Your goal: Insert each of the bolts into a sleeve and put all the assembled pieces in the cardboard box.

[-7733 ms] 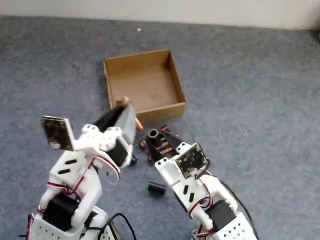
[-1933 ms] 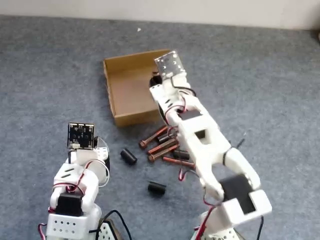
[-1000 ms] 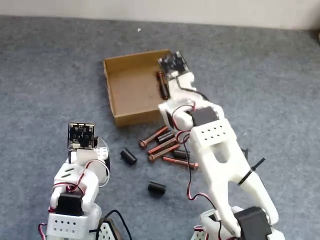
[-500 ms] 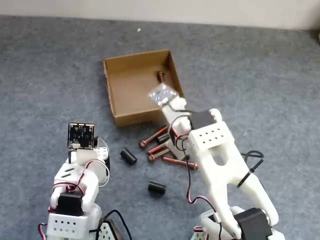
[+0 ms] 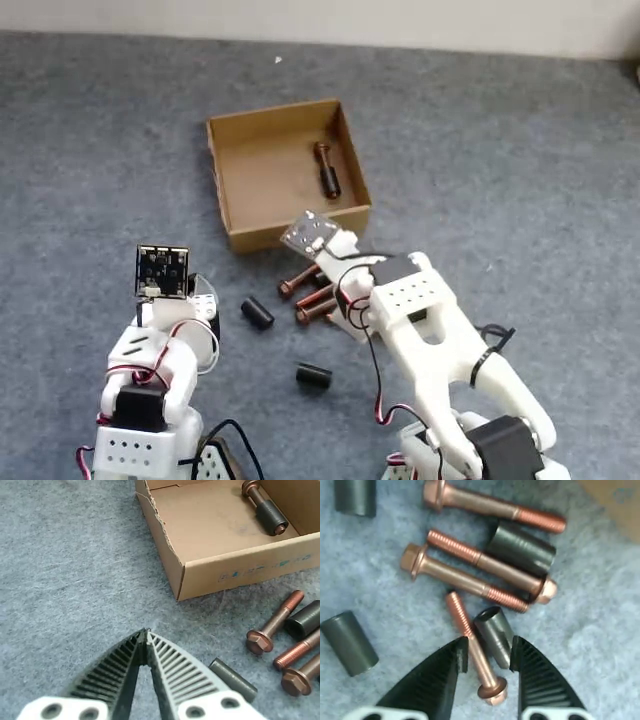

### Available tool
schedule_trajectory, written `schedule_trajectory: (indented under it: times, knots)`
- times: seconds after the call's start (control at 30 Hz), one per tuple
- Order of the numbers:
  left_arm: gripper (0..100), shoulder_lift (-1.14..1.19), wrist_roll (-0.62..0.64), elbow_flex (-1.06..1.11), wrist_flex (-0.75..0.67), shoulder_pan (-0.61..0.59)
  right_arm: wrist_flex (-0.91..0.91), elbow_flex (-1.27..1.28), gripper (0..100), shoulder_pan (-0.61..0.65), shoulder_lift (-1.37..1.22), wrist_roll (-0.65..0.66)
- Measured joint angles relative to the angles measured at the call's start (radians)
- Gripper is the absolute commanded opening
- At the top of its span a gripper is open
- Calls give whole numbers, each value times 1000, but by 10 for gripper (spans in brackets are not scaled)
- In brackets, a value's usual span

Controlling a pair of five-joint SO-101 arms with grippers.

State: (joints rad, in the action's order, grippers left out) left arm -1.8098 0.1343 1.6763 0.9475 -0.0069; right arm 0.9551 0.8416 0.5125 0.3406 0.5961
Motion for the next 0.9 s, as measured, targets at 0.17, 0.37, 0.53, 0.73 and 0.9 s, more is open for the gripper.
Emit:
schedule_trajectory:
  times: [0.17, 0.37, 0.53, 0.73, 0.9]
  knots:
    - [7, 0, 0, 0, 0, 0, -14, 0, 134, -14, 0, 6]
    - [7, 0, 0, 0, 0, 0, -23, -8, 122, -32, -114, 8]
    - [7, 0, 0, 0, 0, 0, -15, -80, 40, -55, -222, 9]
    - [7, 0, 0, 0, 0, 0, -26, -115, 5, -72, -282, 29]
    - [7, 0, 0, 0, 0, 0, -26, -106, 5, -94, -247, 55]
